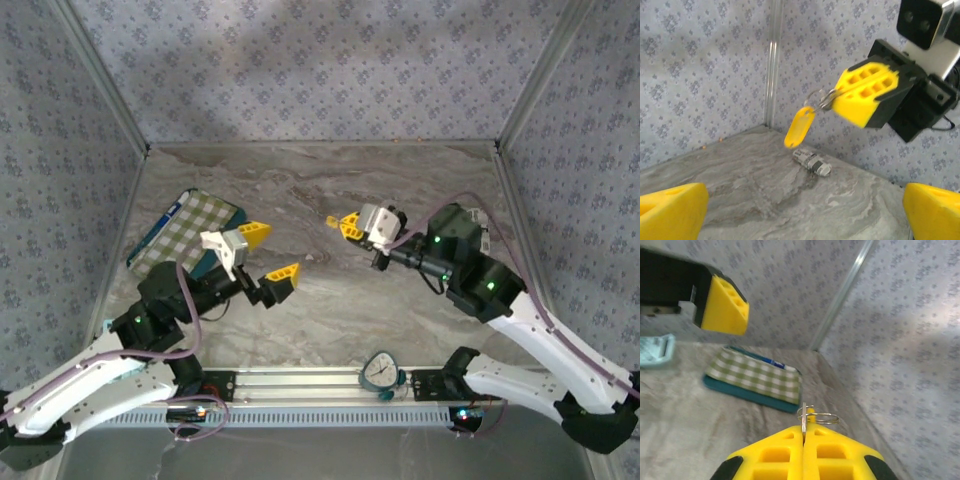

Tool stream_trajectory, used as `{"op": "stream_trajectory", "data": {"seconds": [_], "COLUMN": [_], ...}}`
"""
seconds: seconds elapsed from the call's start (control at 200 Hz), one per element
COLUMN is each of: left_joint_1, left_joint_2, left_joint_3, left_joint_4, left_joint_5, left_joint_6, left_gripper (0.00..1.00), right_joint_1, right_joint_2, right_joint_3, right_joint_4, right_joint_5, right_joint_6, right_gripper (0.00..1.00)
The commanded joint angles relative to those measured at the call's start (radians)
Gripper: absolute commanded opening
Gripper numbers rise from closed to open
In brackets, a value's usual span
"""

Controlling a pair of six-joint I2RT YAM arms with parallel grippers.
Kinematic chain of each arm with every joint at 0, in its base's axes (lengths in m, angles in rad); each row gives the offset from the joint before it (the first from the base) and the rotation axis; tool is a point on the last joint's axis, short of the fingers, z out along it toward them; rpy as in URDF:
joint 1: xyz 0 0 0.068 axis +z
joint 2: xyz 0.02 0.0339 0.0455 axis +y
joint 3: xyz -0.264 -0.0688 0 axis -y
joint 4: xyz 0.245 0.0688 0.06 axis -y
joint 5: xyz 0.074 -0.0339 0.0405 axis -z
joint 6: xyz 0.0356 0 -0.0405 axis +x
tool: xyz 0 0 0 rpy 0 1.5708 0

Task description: Remove the keys from the keyring

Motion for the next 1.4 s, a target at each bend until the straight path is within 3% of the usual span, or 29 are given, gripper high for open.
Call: {"op": "stream_trajectory", "data": {"seconds": [0.0, 0.07, 0.22, 0.415, 0.48, 0.54, 0.705, 0.785, 0.974, 1.394], "left_joint_1": [0.11, 0.24, 0.467, 0.507, 0.506, 0.506, 0.483, 0.469, 0.416, 0.359], "left_joint_2": [0.039, 0.111, 0.302, 0.504, 0.54, 0.553, 0.549, 0.552, 0.577, 0.593], "left_joint_3": [0.133, 0.225, 0.351, 0.474, 0.48, 0.476, 0.472, 0.476, 0.494, 0.524], "left_joint_4": [-0.138, -0.182, -0.093, 0.057, 0.144, 0.207, 0.279, 0.323, 0.334, 0.236], "left_joint_5": [0.149, 0.347, 0.704, 0.978, 1.038, 1.071, 1.098, 1.103, 1.114, 1.118], "left_joint_6": [-0.02, -0.092, -0.327, -0.491, -0.573, -0.625, -0.673, -0.699, -0.702, -0.615], "left_gripper": [0.99, 0.99, 0.9, 0.71, 0.7, 0.71, 0.92, 0.96, 0.96, 0.79], "right_joint_1": [-0.136, -0.229, -0.299, -0.301, -0.298, -0.295, -0.29, -0.283, -0.278, -0.275], "right_joint_2": [0.006, 0.049, 0.172, 0.311, 0.334, 0.347, 0.378, 0.388, 0.394, 0.397], "right_joint_3": [-0.018, -0.029, -0.015, 0.148, 0.199, 0.247, 0.322, 0.338, 0.346, 0.351], "right_joint_4": [0.05, 0.167, 0.385, 0.403, 0.362, 0.287, 0.187, 0.138, 0.118, 0.113], "right_joint_5": [-0.463, -0.64, -0.825, -0.998, -1.036, -1.071, -1.12, -1.123, -1.108, -1.085], "right_joint_6": [0.135, 0.257, 0.429, 0.489, 0.473, 0.432, 0.378, 0.345, 0.336, 0.341], "right_gripper": [0.0, 0.0, 0.0, 0.0, 0.0, 0.0, 0.0, 0.0, 0.0, 0.0]}}
